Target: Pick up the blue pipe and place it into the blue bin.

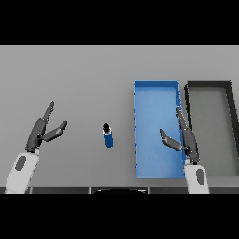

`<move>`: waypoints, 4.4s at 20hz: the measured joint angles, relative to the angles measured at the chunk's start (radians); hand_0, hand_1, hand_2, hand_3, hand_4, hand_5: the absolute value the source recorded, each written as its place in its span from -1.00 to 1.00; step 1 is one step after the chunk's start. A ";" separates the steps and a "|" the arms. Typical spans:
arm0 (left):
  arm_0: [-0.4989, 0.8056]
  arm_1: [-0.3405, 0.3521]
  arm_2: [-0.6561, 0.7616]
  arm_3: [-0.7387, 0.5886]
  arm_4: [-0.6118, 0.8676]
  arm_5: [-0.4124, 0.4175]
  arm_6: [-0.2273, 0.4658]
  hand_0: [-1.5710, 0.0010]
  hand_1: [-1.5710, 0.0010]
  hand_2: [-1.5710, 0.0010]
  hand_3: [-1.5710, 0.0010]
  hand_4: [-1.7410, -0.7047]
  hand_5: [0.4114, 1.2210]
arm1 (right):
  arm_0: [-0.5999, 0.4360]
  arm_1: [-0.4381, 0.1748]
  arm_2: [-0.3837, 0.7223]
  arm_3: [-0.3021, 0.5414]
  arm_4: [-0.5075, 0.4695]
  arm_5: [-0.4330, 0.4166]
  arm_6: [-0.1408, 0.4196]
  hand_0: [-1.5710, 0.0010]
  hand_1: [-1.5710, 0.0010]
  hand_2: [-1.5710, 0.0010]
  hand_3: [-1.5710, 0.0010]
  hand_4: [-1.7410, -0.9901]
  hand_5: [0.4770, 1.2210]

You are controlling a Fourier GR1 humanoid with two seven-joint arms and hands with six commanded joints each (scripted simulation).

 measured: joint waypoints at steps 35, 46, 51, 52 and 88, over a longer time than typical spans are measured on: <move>-0.148 -0.351 -0.335 0.134 -0.181 -0.140 0.043 1.00 1.00 0.93 0.95 0.16 -0.78 | 0.028 -0.015 -0.009 -0.027 0.000 0.006 0.007 1.00 1.00 1.00 1.00 0.41 -0.53; -0.131 -0.435 -0.327 0.148 -0.137 -0.130 -0.015 -0.68 -0.73 -0.76 -0.75 -0.56 0.80 | 0.008 -0.003 -0.002 -0.014 -0.007 0.012 0.020 1.00 1.00 1.00 1.00 0.38 -0.55; -0.113 -0.445 -0.320 0.080 -0.169 -0.110 -0.068 -0.89 -0.91 -0.92 -0.92 -0.48 0.93 | -0.006 -0.001 -0.008 0.000 -0.020 0.019 0.027 1.00 1.00 1.00 1.00 0.38 -0.59; -0.119 -0.451 -0.313 0.062 -0.168 -0.106 -0.072 -0.92 -0.93 -0.94 -0.94 -0.48 0.95 | -0.017 -0.005 -0.018 -0.003 -0.033 0.019 0.033 1.00 1.00 1.00 1.00 0.36 -0.58; -0.173 -0.571 -0.241 -0.105 -0.268 -0.272 0.102 -1.00 -1.00 -1.00 -1.00 -0.47 1.00 | -0.162 -0.174 0.134 -0.445 -0.364 0.238 0.458 1.00 1.00 0.93 1.00 0.18 -0.79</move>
